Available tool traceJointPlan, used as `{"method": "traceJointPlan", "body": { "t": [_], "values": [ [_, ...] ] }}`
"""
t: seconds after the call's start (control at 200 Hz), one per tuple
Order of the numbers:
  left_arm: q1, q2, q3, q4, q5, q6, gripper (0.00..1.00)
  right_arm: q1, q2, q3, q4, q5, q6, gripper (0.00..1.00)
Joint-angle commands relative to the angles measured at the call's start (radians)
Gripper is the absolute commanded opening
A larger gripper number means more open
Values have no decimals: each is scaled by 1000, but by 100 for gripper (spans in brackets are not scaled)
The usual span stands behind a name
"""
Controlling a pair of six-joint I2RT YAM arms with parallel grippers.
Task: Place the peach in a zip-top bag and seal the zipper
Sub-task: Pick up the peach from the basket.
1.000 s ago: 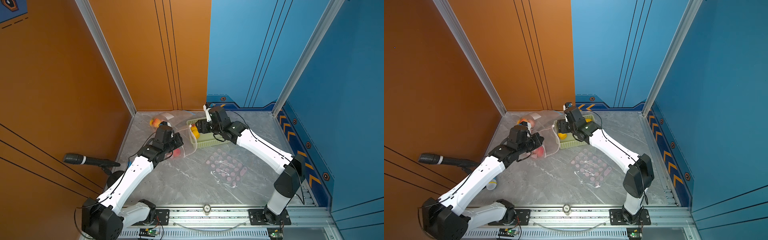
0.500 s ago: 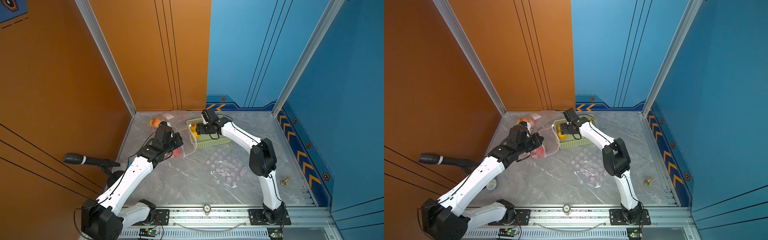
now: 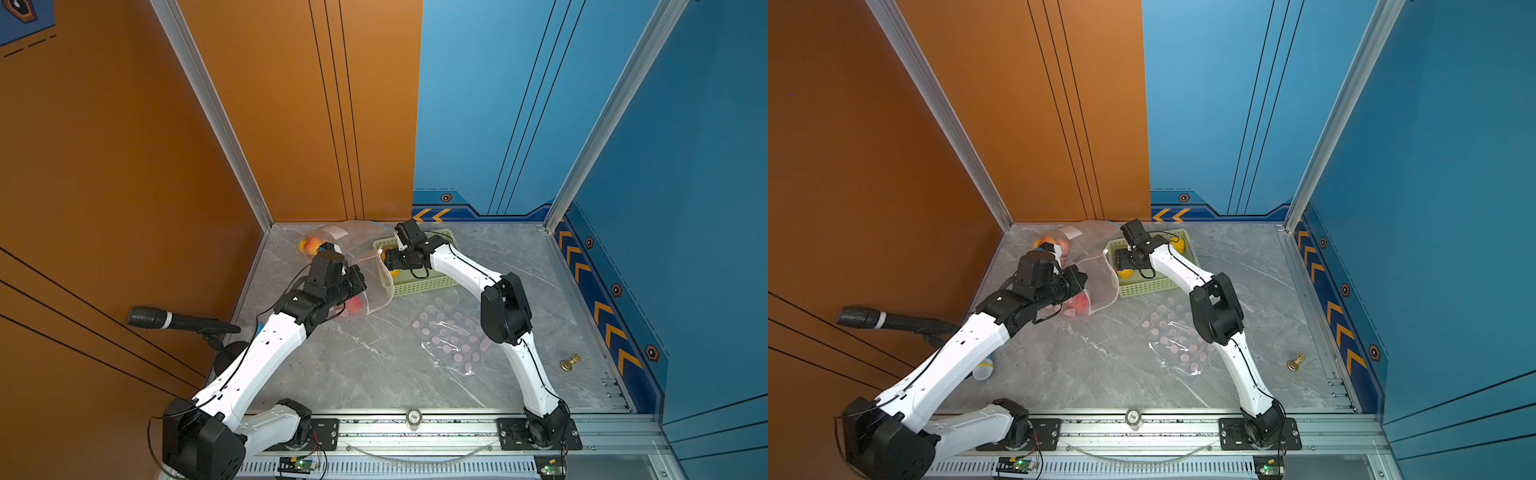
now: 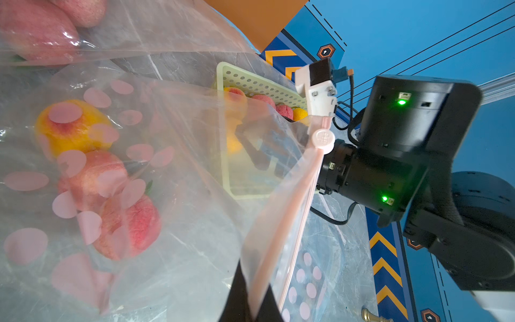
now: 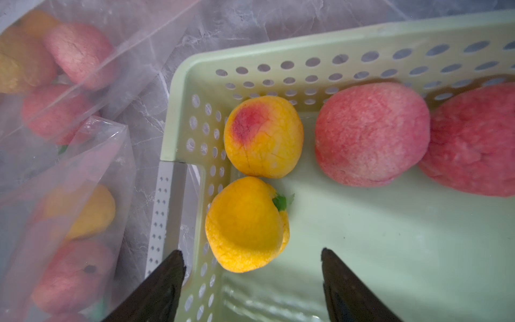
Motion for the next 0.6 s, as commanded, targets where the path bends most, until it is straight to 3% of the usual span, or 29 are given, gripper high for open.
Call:
{"method": "traceJointPlan", "body": {
  "t": [0.0,0.255,0.596],
  "values": [
    [-6,-4,-5,11,7,-4,0,3,41,45,-29,-24,1,76],
    [-7,-9,-8,11,8,-5,0,-7,93,63,-40,-35,16,69],
    [-9,-10,-13,11,7,-8,0,-11,135,81,-46,-25,7,69]
  ]
}}
